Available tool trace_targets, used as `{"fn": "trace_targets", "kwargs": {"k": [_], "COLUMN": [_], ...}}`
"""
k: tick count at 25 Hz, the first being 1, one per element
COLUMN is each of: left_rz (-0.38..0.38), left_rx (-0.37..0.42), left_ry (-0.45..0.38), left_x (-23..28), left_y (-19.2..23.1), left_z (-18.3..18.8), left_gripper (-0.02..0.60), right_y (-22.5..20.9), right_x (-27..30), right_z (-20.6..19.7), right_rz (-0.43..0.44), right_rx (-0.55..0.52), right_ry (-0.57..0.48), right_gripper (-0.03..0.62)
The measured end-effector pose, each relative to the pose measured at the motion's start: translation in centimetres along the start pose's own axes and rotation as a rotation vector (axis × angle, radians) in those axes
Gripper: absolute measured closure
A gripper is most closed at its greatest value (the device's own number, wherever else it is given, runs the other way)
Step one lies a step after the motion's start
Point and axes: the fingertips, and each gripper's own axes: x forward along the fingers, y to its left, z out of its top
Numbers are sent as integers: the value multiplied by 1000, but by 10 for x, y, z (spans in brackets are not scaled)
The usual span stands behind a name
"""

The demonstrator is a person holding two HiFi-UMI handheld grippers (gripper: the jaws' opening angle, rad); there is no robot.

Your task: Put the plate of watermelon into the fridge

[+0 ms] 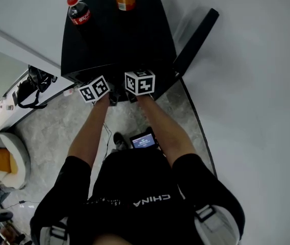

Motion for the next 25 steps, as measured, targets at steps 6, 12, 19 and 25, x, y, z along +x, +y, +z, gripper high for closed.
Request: {"fn": "trace_targets", "kwargs": {"k": [6,12,19,25], "left_rz": [42,46,58,25], "left_rx": [79,82,145,153], "left_ry": [22,45,38,31], "left_x": [4,12,0,-14], "left_y": [3,5,5,-3], "left_z": [2,1,1,-1], "left_gripper": [509,509,511,511], "right_y": [1,-8,-2,8], "right_x": [4,6,-1,-15], "right_z": [8,17,8,2], "right_rz": [2,-25,1,23], "right_rx": [-27,-56,-70,-38], "right_ry": [-14,-12,-4,-13], "right_gripper": [576,576,576,576]}}
